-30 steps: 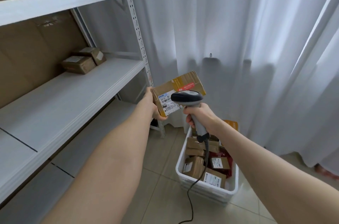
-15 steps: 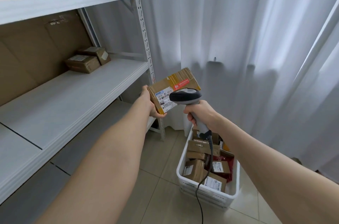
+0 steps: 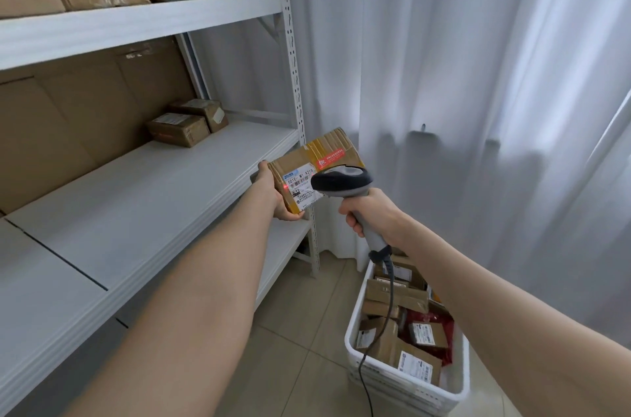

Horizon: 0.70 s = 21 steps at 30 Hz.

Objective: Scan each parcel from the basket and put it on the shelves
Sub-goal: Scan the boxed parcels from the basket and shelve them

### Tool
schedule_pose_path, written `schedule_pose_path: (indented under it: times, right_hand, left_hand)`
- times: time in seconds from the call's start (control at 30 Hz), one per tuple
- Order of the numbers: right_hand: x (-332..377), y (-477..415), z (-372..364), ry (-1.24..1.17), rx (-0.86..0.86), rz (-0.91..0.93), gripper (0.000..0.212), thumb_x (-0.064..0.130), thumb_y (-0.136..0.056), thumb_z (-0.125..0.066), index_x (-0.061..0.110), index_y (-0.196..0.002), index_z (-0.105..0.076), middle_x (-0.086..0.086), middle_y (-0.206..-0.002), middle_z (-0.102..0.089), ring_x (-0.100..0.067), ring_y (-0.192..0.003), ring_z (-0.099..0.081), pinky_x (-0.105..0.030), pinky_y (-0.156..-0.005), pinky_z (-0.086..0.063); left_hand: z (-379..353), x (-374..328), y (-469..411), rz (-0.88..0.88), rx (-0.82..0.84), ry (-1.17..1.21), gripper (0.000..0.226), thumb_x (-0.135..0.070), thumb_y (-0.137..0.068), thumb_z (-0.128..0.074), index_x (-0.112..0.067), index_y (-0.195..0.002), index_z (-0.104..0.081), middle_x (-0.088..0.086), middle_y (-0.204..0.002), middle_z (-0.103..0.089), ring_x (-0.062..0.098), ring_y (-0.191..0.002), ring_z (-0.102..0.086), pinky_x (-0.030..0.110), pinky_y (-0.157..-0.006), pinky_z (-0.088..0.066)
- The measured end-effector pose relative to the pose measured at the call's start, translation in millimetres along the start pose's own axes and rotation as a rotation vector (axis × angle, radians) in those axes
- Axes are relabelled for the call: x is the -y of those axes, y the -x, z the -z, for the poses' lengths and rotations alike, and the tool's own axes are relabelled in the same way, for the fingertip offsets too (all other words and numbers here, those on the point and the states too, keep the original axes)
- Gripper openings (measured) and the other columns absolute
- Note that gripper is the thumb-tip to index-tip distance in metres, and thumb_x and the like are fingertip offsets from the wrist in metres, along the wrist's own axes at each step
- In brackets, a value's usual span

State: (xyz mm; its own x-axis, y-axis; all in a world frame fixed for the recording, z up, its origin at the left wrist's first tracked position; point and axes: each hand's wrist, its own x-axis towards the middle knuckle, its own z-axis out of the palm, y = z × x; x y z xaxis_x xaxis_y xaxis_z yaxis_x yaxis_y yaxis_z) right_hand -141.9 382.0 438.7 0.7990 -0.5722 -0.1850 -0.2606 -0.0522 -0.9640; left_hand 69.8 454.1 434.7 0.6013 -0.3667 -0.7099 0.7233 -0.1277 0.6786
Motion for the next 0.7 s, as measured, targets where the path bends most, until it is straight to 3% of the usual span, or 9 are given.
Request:
schedule_pose_path:
  times: [0.17, 0.4, 0.57, 0.7]
  right_hand:
    - [13.7, -13.7, -21.4, -0.005, 0.029, 0.032, 0.014, 0.004, -0.085, -0.057, 0.003, -0.071, -0.058, -0.009, -0.057, -0.053, -0.016, -0.046, -0.043, -0.026, -0.048, -0.041]
    - [24.1, -35.8, -44.1, -0.069, 0.049, 0.056, 0.007, 0.005, -0.087, -0.058, 0.000, -0.082, -0.059, -0.011, -0.060, -0.054, -0.017, -0.047, -0.045, -0.028, -0.048, -0.041]
    - [33.8, -55.4, -51.0, -0.076, 0.082, 0.070, 0.008, 0.005, -0.086, -0.059, 0.000, -0.079, -0.059, -0.011, -0.058, -0.054, -0.016, -0.046, -0.046, -0.028, -0.049, -0.041]
    - [37.6, -68.0, -56.2, -0.041, 0.119, 0.095, 0.016, 0.005, -0.085, -0.059, 0.003, -0.069, -0.058, -0.009, -0.055, -0.054, -0.015, -0.043, -0.045, -0.027, -0.047, -0.042]
  left_hand:
    - [18.1, -20.8, -6.2, -0.035, -0.002, 0.005, 0.067, -0.070, -0.082, -0.037, -0.013, -0.108, -0.060, 0.021, -0.097, -0.067, 0.043, -0.088, -0.058, 0.067, -0.060, -0.046]
    - [41.9, -46.2, -9.6, -0.049, 0.020, 0.047, 0.067, -0.072, -0.082, -0.038, -0.011, -0.102, -0.058, 0.020, -0.098, -0.066, 0.044, -0.090, -0.058, 0.064, -0.072, -0.046]
    - [51.3, -63.9, -6.4, -0.061, 0.018, 0.043, 0.067, -0.072, -0.083, -0.037, -0.011, -0.101, -0.057, 0.020, -0.095, -0.065, 0.043, -0.087, -0.058, 0.061, -0.067, -0.048]
    - [56.2, -74.4, -6.9, -0.065, 0.002, 0.021, 0.068, -0.072, -0.084, -0.038, -0.008, -0.099, -0.055, 0.020, -0.101, -0.063, 0.042, -0.093, -0.055, 0.062, -0.086, -0.043]
